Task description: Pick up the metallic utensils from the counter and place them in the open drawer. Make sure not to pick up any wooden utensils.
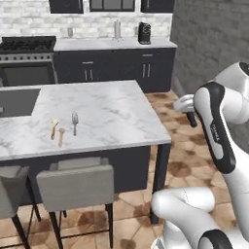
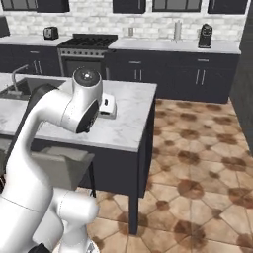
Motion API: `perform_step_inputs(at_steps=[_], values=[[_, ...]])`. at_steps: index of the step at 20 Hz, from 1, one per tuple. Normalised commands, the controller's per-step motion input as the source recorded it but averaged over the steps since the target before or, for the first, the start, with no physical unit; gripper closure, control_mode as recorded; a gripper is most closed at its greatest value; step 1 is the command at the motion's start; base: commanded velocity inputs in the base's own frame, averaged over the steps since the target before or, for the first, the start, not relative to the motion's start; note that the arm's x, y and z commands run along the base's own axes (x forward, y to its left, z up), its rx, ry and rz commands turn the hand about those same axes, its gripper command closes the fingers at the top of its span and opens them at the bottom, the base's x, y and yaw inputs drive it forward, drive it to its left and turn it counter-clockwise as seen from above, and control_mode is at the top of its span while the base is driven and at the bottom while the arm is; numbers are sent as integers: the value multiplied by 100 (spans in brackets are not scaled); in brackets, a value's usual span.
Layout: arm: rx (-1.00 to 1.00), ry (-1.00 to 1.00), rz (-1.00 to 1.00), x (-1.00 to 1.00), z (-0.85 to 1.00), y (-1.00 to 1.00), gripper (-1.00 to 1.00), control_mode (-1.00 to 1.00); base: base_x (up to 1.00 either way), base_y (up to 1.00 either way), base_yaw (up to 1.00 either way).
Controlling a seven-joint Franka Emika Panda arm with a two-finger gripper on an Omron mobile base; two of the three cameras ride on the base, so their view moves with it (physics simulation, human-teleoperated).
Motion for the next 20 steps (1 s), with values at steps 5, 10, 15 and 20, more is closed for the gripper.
perform_step_inputs(at_steps=[5,10,15,20], values=[[0,0,0,0,0,0,100,100,50,-100,24],[0,0,0,0,0,0,100,100,51,-100,44],[0,0,0,0,0,0,100,100,42,-100,43],[0,0,0,0,0,0,100,100,30,-100,41]])
